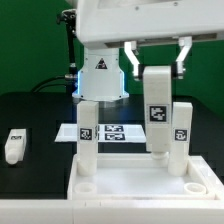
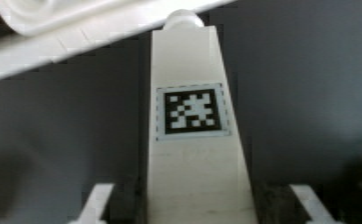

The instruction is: Assemble desk

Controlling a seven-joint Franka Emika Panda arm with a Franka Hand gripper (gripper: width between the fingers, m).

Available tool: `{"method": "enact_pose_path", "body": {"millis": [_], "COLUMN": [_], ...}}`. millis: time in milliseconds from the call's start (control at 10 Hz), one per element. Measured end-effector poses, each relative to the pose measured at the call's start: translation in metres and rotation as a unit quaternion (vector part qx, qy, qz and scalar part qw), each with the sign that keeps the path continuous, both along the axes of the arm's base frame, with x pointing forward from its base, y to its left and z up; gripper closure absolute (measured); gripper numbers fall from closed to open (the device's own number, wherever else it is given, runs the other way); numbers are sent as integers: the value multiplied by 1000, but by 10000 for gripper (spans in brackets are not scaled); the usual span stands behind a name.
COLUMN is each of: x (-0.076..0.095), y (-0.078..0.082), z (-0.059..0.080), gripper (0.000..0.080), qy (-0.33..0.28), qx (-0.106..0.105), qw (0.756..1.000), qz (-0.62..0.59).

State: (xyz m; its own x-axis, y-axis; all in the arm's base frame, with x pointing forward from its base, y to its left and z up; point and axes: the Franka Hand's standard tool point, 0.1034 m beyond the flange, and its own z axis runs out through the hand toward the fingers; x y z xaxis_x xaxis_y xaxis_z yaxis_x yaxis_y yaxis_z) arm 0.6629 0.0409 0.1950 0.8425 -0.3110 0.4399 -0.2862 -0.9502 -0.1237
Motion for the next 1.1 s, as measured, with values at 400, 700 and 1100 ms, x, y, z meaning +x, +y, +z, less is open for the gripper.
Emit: {"method": "enact_pose_path", "body": {"millis": [400, 700, 1100], "x": [-10, -37, -38], "y": [31, 51, 57], "z": [-6, -32, -38], "gripper": [515, 515, 515], "qy": [-10, -27, -24], "qx": [-15, -23, -28], "qw": [999, 997, 997], "qz": [43, 62, 75]}}
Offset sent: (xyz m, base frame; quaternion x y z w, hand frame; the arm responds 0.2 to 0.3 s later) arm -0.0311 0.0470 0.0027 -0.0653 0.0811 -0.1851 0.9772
